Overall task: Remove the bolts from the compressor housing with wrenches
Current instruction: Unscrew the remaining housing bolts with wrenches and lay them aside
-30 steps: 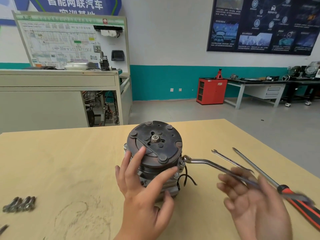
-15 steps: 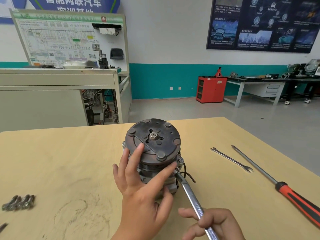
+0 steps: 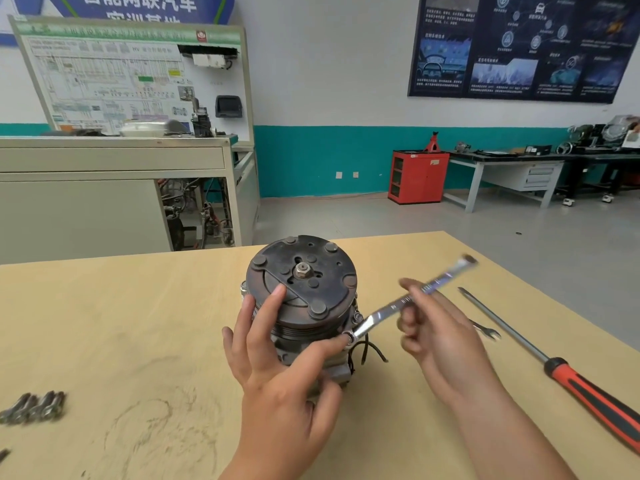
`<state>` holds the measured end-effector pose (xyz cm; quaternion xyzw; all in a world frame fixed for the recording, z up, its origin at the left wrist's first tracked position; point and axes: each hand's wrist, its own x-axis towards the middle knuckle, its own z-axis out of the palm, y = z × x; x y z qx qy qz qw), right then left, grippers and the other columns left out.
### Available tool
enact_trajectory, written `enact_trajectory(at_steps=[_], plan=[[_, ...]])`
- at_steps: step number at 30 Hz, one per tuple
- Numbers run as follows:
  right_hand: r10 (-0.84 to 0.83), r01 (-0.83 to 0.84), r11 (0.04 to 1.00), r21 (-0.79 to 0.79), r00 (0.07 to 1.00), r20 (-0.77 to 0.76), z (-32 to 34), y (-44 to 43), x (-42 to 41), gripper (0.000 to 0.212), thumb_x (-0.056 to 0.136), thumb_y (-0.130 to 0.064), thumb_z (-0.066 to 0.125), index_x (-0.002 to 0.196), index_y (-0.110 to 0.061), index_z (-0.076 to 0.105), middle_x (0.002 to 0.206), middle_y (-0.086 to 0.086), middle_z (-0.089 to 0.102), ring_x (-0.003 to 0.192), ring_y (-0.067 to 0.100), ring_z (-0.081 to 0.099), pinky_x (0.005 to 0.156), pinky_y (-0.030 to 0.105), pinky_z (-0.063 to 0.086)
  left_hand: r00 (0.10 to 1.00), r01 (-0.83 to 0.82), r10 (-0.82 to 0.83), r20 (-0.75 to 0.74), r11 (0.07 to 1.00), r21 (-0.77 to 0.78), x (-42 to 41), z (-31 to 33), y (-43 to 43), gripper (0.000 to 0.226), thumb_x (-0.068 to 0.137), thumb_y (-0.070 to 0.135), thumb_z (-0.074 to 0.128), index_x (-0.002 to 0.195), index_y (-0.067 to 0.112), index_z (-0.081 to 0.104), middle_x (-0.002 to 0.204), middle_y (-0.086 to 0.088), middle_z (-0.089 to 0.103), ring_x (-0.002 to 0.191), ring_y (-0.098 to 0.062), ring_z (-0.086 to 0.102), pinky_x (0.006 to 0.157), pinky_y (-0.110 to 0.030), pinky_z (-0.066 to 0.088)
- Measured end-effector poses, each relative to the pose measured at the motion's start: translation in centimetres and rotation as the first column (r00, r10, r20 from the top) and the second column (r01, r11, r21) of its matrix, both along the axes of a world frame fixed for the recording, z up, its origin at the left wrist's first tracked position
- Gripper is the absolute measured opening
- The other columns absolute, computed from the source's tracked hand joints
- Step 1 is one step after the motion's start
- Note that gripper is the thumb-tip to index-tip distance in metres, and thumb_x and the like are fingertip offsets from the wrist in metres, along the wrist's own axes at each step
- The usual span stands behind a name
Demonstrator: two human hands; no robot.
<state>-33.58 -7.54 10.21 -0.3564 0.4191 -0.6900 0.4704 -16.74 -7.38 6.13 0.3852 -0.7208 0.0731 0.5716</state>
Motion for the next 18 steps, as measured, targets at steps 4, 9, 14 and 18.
enact_trajectory(at_steps=[4,9,14,18], plan=[[0.185,-0.175,0.98,0.09,0.976,-0.115,1.7,-4.3,0.7,0.02,0.094,-0.029,0.05,0.084,-0.017,0.064,0.047,-0.008,0.041,0.041,0.004,0.035,0.038,0.016,0.028,1.0,0.024,-0.024,-0.007,1.0,-0.006,0.1,-0.1,-0.1,0.038,0.066,0.024,0.048,0.097,0.043,0.059,0.148,-0.004,0.027,0.148,-0.024,0.005,0.104,-0.071,0.021],[0.33,-0.337,0.941,0.018,0.93,0.161,2.0,-4.1,0.7,0.019,0.089,-0.025,0.05,0.086,-0.014,0.066,0.042,-0.01,0.029,0.035,0.003,0.027,0.035,0.015,0.025,1.0,0.005,-0.006,0.015,1.0,0.001,0.0,0.0,0.0,0.048,0.067,0.025,0.049,0.108,0.046,0.057,0.15,-0.002,0.022,0.148,-0.027,0.005,0.103,-0.072,0.022],[0.181,-0.125,0.974,-0.189,0.931,0.317,1.5,0.0,-2.0,0.021,0.082,-0.014,0.05,0.076,-0.021,0.07,0.042,-0.011,0.032,0.034,0.002,0.028,0.035,0.014,0.024,1.0,0.018,-0.018,-0.001,1.0,0.019,0.0,0.0,0.0,0.049,0.068,0.027,0.049,0.114,0.043,0.055,0.149,-0.001,0.023,0.148,-0.022,0.003,0.1,-0.075,0.023],[0.096,-0.076,0.97,-0.229,0.993,0.073,0.9,5.2,-2.9,0.008,0.067,-0.023,0.064,0.06,-0.021,0.067,0.05,0.006,0.059,0.039,0.014,0.05,0.039,0.012,0.034,1.0,0.022,-0.022,-0.008,1.0,0.018,0.1,-0.1,0.0,0.046,0.068,0.027,0.05,0.111,0.044,0.056,0.148,-0.002,0.023,0.148,-0.02,0.004,0.1,-0.075,0.023]])
